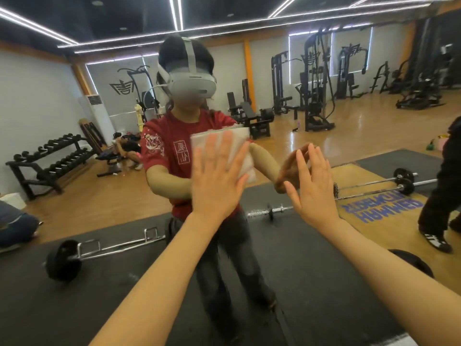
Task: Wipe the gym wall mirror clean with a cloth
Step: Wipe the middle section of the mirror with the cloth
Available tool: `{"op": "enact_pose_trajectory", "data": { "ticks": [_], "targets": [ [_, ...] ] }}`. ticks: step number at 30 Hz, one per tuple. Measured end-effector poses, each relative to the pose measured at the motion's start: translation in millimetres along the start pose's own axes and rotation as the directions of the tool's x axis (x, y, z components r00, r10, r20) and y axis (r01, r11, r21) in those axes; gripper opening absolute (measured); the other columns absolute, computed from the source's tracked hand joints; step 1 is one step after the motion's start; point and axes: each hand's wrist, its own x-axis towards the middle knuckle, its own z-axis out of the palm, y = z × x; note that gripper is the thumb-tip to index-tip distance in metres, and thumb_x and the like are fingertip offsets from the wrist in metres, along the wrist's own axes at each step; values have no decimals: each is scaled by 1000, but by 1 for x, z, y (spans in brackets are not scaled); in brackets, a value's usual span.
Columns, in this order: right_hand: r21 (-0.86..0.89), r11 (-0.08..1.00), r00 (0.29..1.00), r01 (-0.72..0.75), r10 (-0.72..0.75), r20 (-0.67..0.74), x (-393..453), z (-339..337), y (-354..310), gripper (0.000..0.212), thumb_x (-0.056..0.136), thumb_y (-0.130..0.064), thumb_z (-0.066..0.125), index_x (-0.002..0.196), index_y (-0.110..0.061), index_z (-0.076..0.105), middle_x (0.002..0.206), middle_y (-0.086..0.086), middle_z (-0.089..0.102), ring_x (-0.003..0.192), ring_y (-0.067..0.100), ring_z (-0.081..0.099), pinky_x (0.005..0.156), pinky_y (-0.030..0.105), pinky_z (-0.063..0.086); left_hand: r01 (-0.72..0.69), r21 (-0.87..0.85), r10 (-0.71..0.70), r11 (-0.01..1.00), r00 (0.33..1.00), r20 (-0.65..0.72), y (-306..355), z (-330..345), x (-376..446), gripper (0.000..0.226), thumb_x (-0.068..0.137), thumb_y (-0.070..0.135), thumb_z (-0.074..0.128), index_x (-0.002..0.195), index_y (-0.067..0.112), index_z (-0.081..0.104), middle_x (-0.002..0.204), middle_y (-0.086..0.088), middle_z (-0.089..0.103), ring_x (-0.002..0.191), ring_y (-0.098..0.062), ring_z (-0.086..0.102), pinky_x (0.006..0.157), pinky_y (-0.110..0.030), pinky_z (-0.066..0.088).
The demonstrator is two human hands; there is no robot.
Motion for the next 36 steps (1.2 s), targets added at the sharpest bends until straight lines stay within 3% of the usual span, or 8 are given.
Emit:
{"op": "enact_pose_trajectory", "data": {
  "ticks": [3,7,13,17,21,26,33,36],
  "targets": [
    [8,1000,1000,16,-16,-12,-2,1,6,65,98,-36,44,152,-5,27,159,25,17,147,39,16,113,62,25,-163,-5,163,987,987,-2,35,5,19,72,96,48,46,158,26,15,165,-8,7,150,-34,-2,120,-51,-9],
    [6,1000,1000,25,-25,-10,-3,2,9,65,97,-33,46,152,-6,26,159,25,16,147,41,16,113,63,25,-172,4,172,985,985,6,24,7,5,71,96,45,47,157,22,19,165,-7,10,151,-32,3,121,-48,-8],
    [16,1000,1000,-24,24,-1,-3,5,2,74,95,-44,47,154,-8,20,161,22,10,150,37,8,118,59,15,198,44,-198,979,980,3,-68,16,-105,78,92,48,44,156,22,9,161,-12,-3,147,-37,1,119,-50,-6],
    [-3,999,999,-42,42,22,-3,8,1,87,91,-59,48,156,-9,18,162,21,6,151,34,2,120,57,10,360,-2,-360,933,933,21,-51,18,-98,75,95,50,41,157,22,9,160,-19,4,146,-44,3,118,-56,-2],
    [-9,1000,999,-29,30,17,-3,9,3,90,90,-62,48,155,-10,17,162,22,6,151,35,1,120,56,8,8,-37,-6,999,999,48,11,22,-59,72,94,49,48,156,29,17,162,-9,5,148,-37,-4,119,-54,-5],
    [-16,999,999,-31,31,35,-4,5,4,88,90,-61,46,156,-11,14,162,21,4,151,34,-1,121,51,4,-133,6,132,991,989,73,15,22,-56,71,96,47,43,157,27,14,164,-3,8,151,-31,2,120,-50,-5],
    [18,999,999,-51,51,-3,-5,7,-1,85,93,-57,47,156,-8,17,161,24,7,150,38,3,120,51,3,-17,73,12,997,998,62,-99,27,-166,75,91,51,48,156,26,18,165,-5,-10,151,-32,-9,121,-50,-6],
    [29,999,999,-44,44,-21,-4,8,0,86,92,-55,52,156,-9,18,161,25,9,150,38,5,120,52,5,62,48,-65,997,996,66,-96,31,-170,76,93,52,43,157,31,7,164,-6,-14,150,-35,-14,120,-53,-8]
  ]
}}
